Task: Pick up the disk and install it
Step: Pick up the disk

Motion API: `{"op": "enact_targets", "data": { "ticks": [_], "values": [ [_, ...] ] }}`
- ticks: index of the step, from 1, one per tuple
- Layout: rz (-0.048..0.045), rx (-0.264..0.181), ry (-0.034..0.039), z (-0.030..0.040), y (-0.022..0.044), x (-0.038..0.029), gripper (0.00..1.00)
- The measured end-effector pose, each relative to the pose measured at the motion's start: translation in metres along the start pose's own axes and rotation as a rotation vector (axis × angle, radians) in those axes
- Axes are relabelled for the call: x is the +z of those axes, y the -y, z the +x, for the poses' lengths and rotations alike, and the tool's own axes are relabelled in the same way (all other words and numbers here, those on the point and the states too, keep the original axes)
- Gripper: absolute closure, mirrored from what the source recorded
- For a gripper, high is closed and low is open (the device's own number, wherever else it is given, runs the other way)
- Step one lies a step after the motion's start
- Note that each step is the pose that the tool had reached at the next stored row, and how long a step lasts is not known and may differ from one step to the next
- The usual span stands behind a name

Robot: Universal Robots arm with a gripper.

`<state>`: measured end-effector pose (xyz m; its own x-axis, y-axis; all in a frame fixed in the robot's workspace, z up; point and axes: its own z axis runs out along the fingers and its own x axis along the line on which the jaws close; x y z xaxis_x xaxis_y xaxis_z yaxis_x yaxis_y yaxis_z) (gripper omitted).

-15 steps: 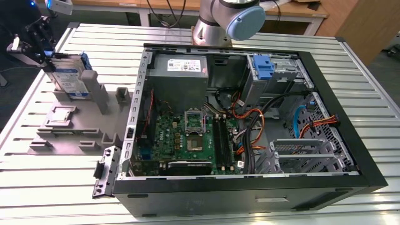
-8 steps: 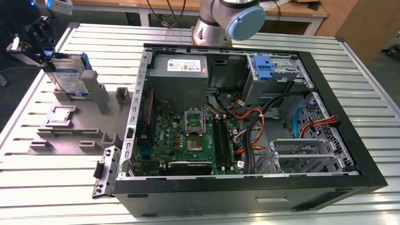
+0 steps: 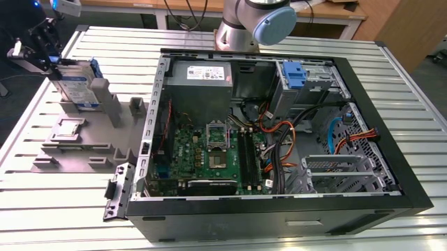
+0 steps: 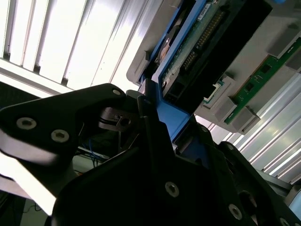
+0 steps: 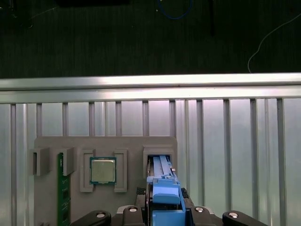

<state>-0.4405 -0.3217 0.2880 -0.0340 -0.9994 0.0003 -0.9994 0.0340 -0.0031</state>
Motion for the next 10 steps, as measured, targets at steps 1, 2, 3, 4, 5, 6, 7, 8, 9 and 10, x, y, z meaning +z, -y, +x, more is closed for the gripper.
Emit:
{"op": "enact_targets", "data": {
  "ticks": [1,2,3,4,5,6,7,8,9,10],
  "values": [
    [0.0,0.0,0.0,0.0,0.0,-0.0003,0.63],
    [0.0,0.0,0.0,0.0,0.0,-0.0006,0.63],
    [0.0,0.0,-0.0001,0.0,0.0,-0.0008,0.63],
    [0.0001,0.0,-0.0002,0.0,0.0,-0.0011,0.63],
    [-0.0001,0.0,-0.0003,0.0,0.0,-0.0015,0.63],
    [-0.0001,0.0,-0.0004,0.0,0.0,-0.0019,0.63],
    [-0.0001,0.0,-0.0004,0.0,0.0,-0.0023,0.63],
    [-0.0001,0.0,-0.0004,0.0,0.0,-0.0027,0.63],
    [0.0,0.0,-0.0004,0.0,0.0,-0.003,0.63],
    [0.0001,0.0,-0.0005,0.0,0.0,-0.0034,0.63]
  ]
}}
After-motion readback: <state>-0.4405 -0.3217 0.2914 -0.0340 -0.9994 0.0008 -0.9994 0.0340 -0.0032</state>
